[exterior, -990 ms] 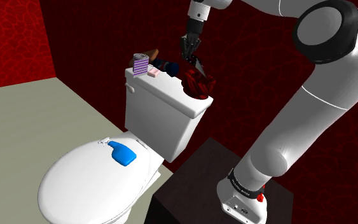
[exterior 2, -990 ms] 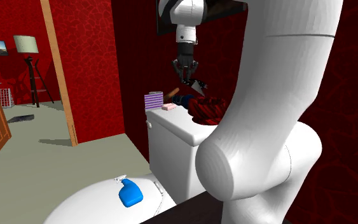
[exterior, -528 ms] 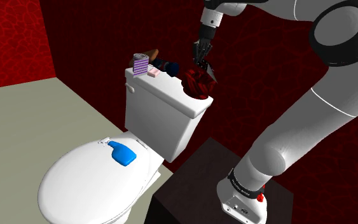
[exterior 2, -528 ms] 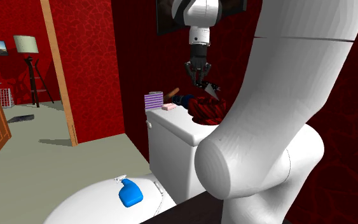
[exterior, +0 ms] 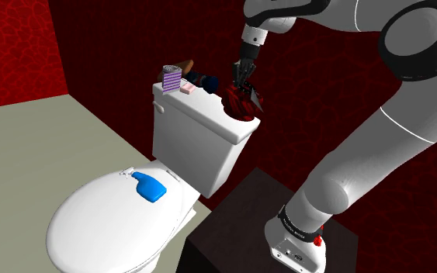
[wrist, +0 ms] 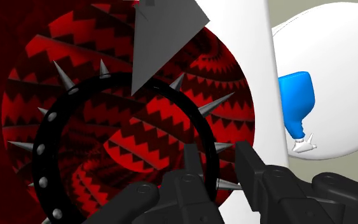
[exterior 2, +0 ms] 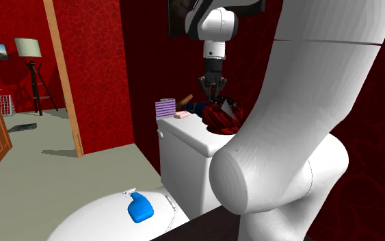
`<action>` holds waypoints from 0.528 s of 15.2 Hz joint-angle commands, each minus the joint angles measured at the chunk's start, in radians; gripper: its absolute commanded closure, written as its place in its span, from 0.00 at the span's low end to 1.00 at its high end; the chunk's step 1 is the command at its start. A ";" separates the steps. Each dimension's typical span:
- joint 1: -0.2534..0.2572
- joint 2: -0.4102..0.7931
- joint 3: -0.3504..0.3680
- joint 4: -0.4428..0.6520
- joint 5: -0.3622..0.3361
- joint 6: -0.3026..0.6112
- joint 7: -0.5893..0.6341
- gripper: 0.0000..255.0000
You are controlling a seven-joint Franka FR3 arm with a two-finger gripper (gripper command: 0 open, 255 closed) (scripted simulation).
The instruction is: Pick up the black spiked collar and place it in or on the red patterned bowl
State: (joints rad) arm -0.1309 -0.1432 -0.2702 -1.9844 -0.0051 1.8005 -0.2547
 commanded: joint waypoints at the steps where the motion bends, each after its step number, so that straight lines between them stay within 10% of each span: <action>1: -0.001 0.002 -0.001 -0.025 0.000 0.027 -0.002 1.00; 8: -0.001 0.009 -0.002 -0.066 0.002 0.075 -0.004 1.00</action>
State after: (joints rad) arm -0.1319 -0.1357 -0.2720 -2.0480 -0.0026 1.8745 -0.2598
